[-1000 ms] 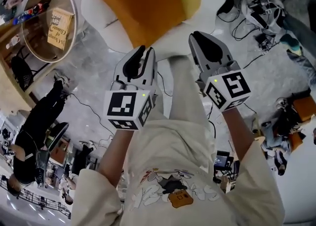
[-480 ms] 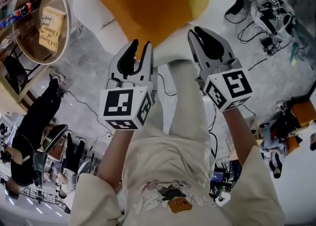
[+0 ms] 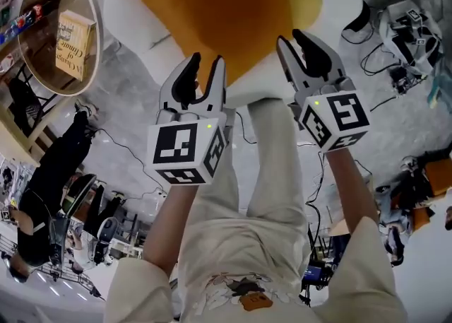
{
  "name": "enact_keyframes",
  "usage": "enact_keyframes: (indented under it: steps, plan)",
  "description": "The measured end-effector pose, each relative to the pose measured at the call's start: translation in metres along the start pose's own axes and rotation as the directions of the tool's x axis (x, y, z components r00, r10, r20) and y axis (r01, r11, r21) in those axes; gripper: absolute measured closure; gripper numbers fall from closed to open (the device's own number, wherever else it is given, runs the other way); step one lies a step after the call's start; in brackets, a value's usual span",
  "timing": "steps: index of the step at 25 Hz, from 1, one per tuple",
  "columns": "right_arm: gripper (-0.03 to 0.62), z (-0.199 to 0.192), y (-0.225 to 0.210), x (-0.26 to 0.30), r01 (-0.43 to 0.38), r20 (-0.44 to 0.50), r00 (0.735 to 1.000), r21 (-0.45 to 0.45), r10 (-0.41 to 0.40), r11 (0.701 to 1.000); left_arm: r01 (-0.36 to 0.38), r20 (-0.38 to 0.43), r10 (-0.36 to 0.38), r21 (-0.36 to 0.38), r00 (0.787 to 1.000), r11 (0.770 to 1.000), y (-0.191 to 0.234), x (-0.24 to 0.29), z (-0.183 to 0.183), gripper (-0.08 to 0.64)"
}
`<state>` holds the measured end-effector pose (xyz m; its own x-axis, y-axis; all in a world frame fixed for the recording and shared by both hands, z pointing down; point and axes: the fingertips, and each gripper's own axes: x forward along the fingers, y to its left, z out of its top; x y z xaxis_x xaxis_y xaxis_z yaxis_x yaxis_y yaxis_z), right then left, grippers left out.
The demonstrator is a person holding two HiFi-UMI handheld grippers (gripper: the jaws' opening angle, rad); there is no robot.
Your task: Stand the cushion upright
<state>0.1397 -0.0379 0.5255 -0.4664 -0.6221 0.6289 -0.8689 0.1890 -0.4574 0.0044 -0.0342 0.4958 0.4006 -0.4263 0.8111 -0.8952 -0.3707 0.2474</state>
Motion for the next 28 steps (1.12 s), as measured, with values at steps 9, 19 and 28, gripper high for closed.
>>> enact_keyframes:
  steps: [9,19,28]
  plan:
    - [0.415,-0.025,-0.038,0.047,0.016,-0.055,0.998,-0.025,-0.018,1.000,-0.054,-0.022,0.053,-0.031,0.998,0.998,0.025,0.040,-0.012,0.372]
    - [0.373,-0.057,-0.091,0.108,0.040,-0.123,0.991,-0.026,-0.043,0.999,-0.130,-0.072,0.127,-0.033,0.989,0.991,0.065,0.088,-0.022,0.305]
    - [0.341,-0.074,-0.122,0.151,0.048,-0.161,0.986,-0.032,-0.052,0.998,-0.220,-0.069,0.215,-0.081,0.974,0.972,0.084,0.112,-0.027,0.302]
